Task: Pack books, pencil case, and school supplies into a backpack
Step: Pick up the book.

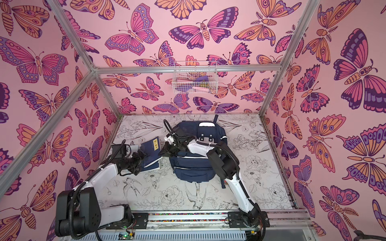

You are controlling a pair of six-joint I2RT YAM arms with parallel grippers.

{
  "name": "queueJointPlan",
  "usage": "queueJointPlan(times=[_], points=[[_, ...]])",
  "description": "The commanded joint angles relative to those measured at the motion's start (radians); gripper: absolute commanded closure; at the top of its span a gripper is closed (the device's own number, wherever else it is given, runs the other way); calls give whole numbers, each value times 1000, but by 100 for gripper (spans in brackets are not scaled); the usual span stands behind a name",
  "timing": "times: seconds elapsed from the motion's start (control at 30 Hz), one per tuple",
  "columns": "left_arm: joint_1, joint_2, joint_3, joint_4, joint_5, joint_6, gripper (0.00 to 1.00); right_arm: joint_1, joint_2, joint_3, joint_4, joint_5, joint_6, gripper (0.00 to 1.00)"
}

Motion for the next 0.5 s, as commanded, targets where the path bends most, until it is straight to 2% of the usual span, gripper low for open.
queueJointPlan(times=[0.0, 0.13, 0.23, 0.33, 0.47], points=[[20, -43, -56, 110, 94, -102, 6, -6, -48, -23, 240, -53, 130, 88], [65, -43, -119, 257, 139, -199, 5, -9, -60, -64, 360, -61, 213, 88], [75, -29, -144, 392, 188, -256, 7, -7, -65, -68, 375, -73, 232, 88], [75, 4, -148, 478, 212, -284, 13, -5, -77, -87, 380, -74, 229, 88], [76, 24, -165, 567, 223, -333, 28, -5, -85, -105, 389, -68, 234, 88]])
